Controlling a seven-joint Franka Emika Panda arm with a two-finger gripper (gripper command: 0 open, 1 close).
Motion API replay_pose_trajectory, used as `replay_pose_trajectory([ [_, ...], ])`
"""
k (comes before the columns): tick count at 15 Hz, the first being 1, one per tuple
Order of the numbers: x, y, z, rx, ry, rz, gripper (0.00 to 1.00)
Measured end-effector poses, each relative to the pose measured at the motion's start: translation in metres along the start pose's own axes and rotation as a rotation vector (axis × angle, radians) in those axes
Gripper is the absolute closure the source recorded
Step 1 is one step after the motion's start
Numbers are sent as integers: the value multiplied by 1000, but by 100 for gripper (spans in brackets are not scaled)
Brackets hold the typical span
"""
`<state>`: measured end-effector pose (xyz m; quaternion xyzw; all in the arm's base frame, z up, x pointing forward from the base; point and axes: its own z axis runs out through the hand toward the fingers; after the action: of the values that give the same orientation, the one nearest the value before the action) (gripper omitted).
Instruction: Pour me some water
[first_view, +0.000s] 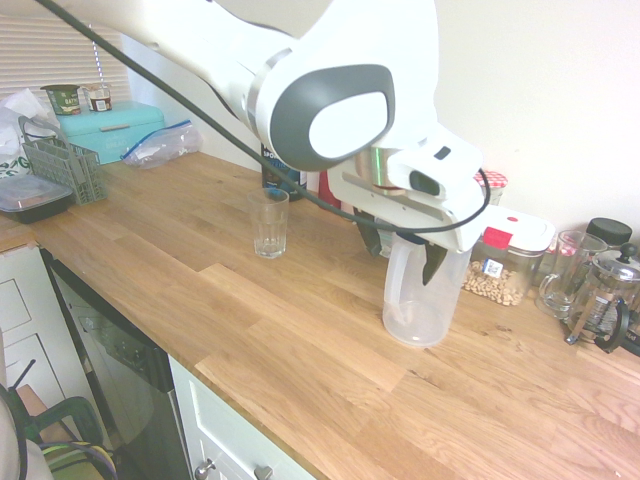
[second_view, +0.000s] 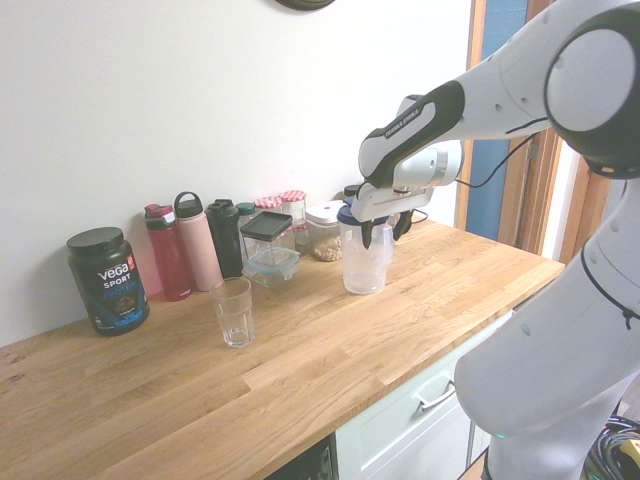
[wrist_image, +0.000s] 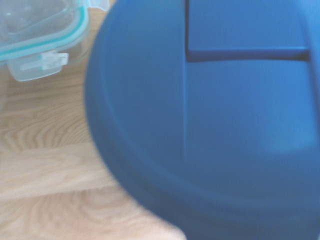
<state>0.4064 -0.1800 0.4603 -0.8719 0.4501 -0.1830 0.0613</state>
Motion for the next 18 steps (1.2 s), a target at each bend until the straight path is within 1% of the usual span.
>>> replay_pose_trajectory([
  [3,8,-5,6,1,6,-2,100],
  [6,15,-13,2,6,12,-10,100],
  [18,9,-25,10,-4,-7,-37,100],
])
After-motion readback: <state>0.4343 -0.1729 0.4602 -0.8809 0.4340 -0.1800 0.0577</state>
